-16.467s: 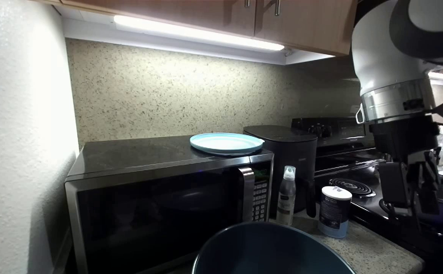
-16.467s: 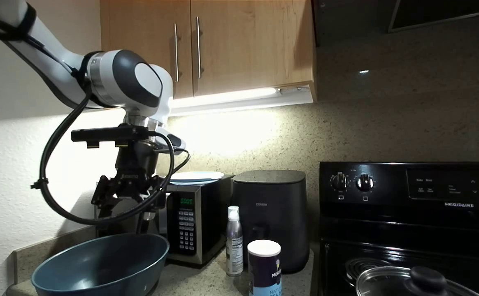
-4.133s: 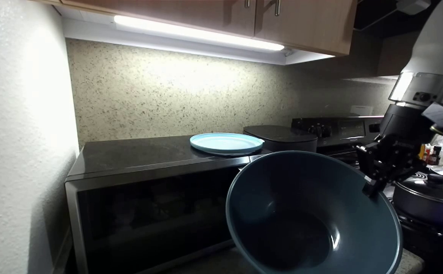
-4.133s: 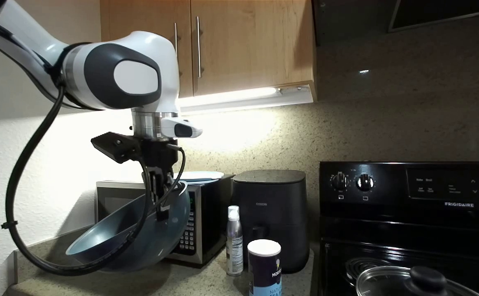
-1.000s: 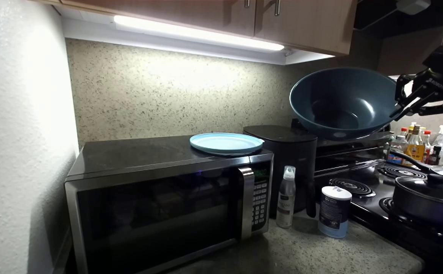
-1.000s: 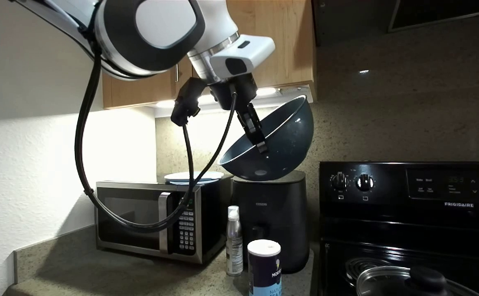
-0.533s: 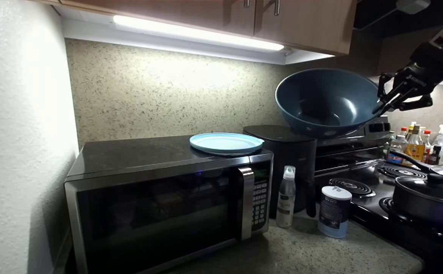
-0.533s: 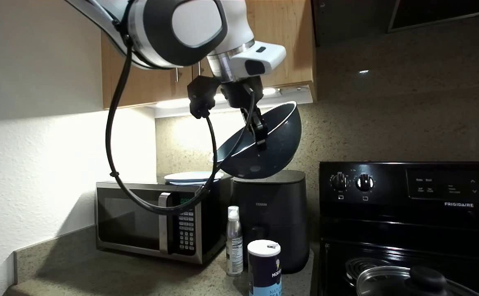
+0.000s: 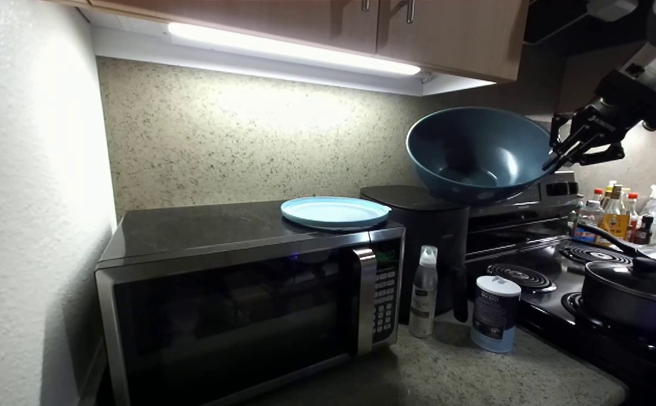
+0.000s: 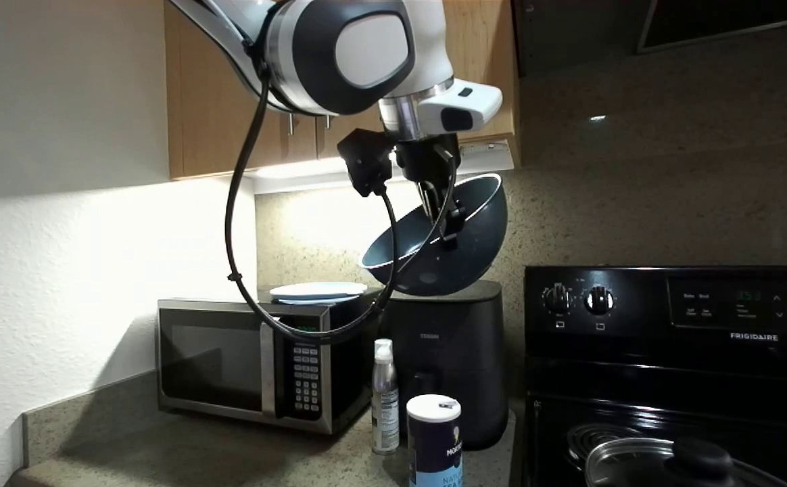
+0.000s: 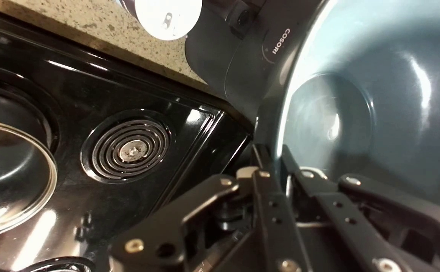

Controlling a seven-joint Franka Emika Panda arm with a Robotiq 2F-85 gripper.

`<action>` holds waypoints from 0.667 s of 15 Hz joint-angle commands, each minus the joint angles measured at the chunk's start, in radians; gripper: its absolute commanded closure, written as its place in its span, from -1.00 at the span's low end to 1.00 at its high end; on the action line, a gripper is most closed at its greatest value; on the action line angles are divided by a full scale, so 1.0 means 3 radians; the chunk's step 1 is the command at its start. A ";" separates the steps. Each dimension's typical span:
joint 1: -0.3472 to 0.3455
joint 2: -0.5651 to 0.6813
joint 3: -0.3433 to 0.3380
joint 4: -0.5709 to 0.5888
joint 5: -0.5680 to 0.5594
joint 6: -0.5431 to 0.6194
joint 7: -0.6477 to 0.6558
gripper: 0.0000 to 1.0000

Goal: Put the bowl on top of the air fryer then place it back down on the counter.

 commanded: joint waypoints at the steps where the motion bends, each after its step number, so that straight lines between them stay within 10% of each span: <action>1: 0.0072 0.0024 -0.0003 0.0063 0.0157 -0.0223 -0.0182 0.86; 10: 0.0184 0.0357 -0.0018 0.0507 0.0398 -0.0831 -0.0338 0.85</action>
